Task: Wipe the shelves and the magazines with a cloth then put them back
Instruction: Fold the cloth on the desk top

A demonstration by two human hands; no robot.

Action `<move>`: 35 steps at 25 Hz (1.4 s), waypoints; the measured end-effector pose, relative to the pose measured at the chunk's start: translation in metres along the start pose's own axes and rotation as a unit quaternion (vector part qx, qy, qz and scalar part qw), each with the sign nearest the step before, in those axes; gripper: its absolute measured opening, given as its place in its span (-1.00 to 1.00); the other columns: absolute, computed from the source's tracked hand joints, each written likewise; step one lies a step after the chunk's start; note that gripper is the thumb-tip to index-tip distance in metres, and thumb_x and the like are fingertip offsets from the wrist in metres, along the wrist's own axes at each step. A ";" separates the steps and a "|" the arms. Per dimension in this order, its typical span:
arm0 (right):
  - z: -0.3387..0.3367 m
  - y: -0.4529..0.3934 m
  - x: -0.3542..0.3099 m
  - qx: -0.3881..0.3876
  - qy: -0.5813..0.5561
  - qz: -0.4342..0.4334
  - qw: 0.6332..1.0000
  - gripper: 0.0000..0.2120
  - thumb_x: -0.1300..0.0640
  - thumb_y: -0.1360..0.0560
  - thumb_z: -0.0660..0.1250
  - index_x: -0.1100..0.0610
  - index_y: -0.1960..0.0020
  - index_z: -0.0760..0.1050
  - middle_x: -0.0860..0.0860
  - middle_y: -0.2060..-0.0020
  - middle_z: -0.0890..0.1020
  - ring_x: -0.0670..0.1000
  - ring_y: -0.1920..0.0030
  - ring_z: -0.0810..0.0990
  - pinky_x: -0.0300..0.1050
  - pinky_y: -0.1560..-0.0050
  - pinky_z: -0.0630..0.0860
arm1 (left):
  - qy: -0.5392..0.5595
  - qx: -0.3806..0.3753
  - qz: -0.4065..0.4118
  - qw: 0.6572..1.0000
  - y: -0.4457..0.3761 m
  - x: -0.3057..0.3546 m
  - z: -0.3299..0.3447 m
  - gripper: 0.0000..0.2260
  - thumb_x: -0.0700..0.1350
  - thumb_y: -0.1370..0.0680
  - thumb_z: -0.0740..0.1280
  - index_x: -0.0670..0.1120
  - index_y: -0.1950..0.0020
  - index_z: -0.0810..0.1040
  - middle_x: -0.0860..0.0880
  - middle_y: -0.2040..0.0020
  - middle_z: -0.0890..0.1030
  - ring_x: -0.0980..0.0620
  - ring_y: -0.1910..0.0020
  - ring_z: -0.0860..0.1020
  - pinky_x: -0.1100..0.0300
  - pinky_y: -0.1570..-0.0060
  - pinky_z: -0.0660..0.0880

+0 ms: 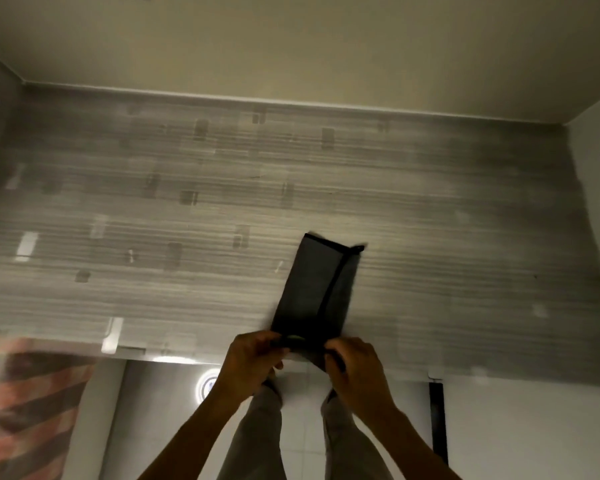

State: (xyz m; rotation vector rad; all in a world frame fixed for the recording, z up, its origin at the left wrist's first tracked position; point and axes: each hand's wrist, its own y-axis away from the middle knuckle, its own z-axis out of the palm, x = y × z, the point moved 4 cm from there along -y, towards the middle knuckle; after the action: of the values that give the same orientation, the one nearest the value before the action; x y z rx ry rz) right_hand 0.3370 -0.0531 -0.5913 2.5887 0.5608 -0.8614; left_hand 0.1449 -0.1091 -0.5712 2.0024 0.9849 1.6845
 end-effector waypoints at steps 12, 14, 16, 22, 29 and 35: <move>0.012 -0.034 -0.010 0.006 0.227 -0.097 0.969 -0.48 -0.06 -0.25 0.52 0.09 -0.15 0.54 0.05 -0.07 0.59 0.09 -0.04 0.58 0.01 -0.04 0.55 | -0.359 0.093 0.294 0.881 -0.074 0.037 0.007 -0.82 -0.15 -0.48 0.39 -0.01 -0.03 0.47 -0.03 -0.01 0.53 -0.03 0.10 0.51 0.08 0.26 0.53; 0.013 -0.035 -0.008 0.027 0.231 -0.082 0.969 -0.52 0.00 -0.20 0.57 0.11 -0.07 0.60 0.05 -0.01 0.63 0.07 0.01 0.62 0.01 -0.06 0.56 | -0.354 0.025 0.342 0.870 -0.078 0.030 0.004 -0.67 -0.28 -0.41 0.41 0.03 -0.08 0.50 -0.03 -0.09 0.54 -0.06 0.04 0.53 0.02 0.15 0.59; 0.006 -0.041 -0.010 0.050 0.200 -0.096 0.974 -0.72 0.02 -0.30 0.46 0.10 0.02 0.61 0.01 0.13 0.65 0.03 0.11 0.63 0.00 -0.05 0.56 | -0.369 -0.021 0.344 0.864 -0.081 0.022 -0.005 -0.50 -0.32 -0.36 0.41 0.07 -0.21 0.46 -0.04 -0.18 0.50 -0.07 -0.02 0.50 0.08 0.04 0.56; -0.043 -0.107 0.003 0.032 -0.145 0.069 0.987 -0.87 0.13 -0.52 0.27 0.11 -0.02 0.54 0.01 0.21 0.60 -0.07 0.25 0.56 -0.38 0.29 0.40 | -0.210 -0.010 0.361 0.908 -0.098 0.060 -0.008 -0.62 -0.15 -0.35 0.49 -0.07 -0.15 0.56 0.03 -0.17 0.48 0.19 -0.13 0.45 0.30 -0.09 0.47; -0.049 -0.158 0.033 0.022 -0.194 0.194 0.961 -0.40 0.12 -0.46 0.43 0.07 -0.43 0.27 0.07 -0.31 0.46 0.09 -0.28 0.46 0.00 -0.25 0.46 | -0.256 0.073 0.066 0.962 -0.158 0.103 0.003 -0.70 0.03 -0.48 0.42 -0.11 -0.12 0.54 -0.08 -0.03 0.60 -0.04 -0.02 0.56 0.17 0.06 0.47; -0.060 -0.109 0.025 0.234 -0.139 0.170 0.947 -0.48 0.16 -0.43 0.41 0.08 -0.34 0.33 0.04 -0.25 0.43 -0.03 -0.16 0.43 -0.08 -0.07 0.47 | 0.009 0.027 -0.059 0.998 -0.137 0.101 0.030 -0.79 -0.22 -0.45 0.43 -0.17 -0.07 0.57 -0.13 0.01 0.62 -0.11 -0.03 0.59 0.14 0.06 0.52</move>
State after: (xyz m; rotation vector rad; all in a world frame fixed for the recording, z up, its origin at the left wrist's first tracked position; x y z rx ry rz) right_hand 0.3335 0.0734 -0.5843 2.7675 -0.1959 -1.3289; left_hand 0.1404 0.0618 -0.5955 1.9251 1.1434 1.6311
